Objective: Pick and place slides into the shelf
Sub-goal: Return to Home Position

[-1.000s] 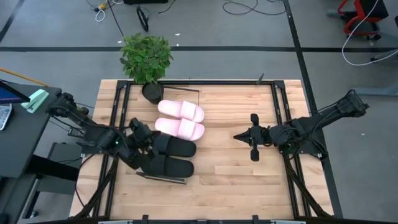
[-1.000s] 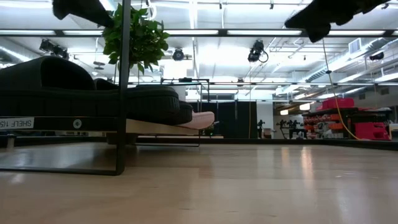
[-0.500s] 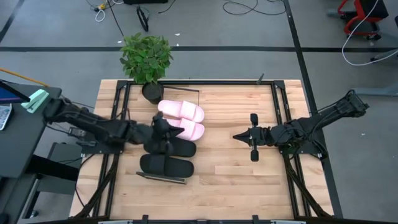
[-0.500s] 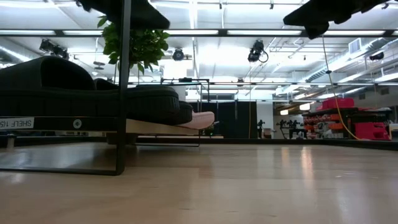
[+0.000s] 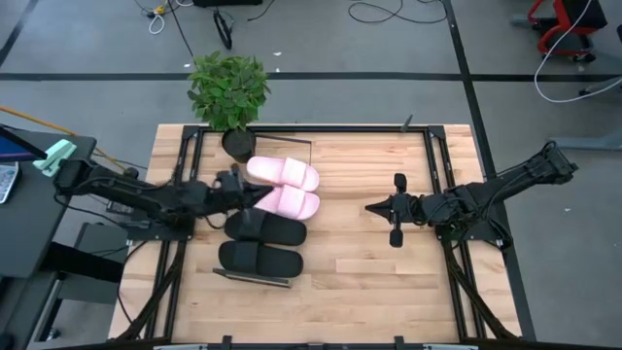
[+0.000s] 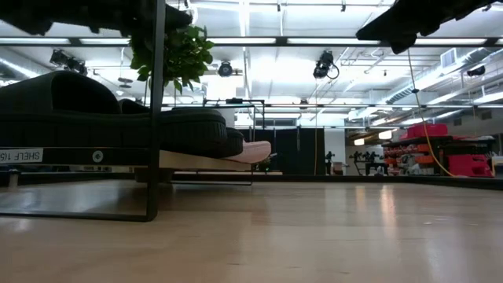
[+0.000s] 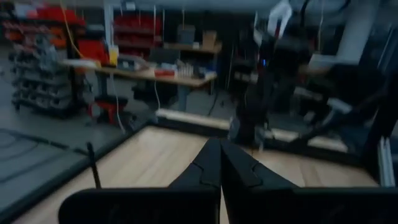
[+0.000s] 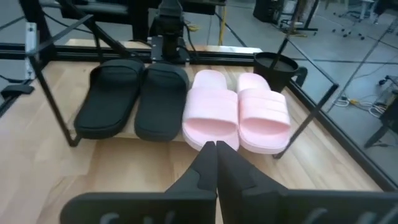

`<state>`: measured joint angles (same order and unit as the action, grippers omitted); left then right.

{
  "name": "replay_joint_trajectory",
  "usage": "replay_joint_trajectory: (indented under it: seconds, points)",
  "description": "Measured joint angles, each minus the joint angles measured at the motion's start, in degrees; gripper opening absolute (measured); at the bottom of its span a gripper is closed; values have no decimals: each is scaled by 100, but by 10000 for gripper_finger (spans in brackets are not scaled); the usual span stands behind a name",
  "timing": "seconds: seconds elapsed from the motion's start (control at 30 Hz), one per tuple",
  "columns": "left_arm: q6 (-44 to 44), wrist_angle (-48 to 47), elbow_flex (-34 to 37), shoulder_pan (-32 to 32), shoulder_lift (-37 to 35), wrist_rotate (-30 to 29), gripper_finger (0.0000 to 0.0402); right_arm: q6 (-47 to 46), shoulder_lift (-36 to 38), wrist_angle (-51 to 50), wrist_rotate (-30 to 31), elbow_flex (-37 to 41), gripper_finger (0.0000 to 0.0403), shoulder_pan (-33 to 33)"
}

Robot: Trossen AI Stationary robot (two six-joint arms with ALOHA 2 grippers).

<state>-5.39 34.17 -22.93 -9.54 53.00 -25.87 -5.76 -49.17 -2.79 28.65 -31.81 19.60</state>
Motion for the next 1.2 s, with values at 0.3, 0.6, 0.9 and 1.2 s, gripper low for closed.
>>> replay_joint_trajectory:
  seconds: [0.3, 0.6, 0.9, 1.2]
  points:
    - [464, 234, 717, 156, -1232, -111, 2, -2, 20, -37, -1, 0, 0, -235]
    - [452, 677, 1503, 542, -1936, 351, 1, -28, 20, -37, -58, 0, 0, -300]
    - [438, 886, 1887, 875, -2056, 796, 1, -68, 18, -40, -62, 0, 0, -300]
    - [610, 870, 1887, 911, -2198, 920, 1, -170, 83, -195, -62, 0, 0, -298]
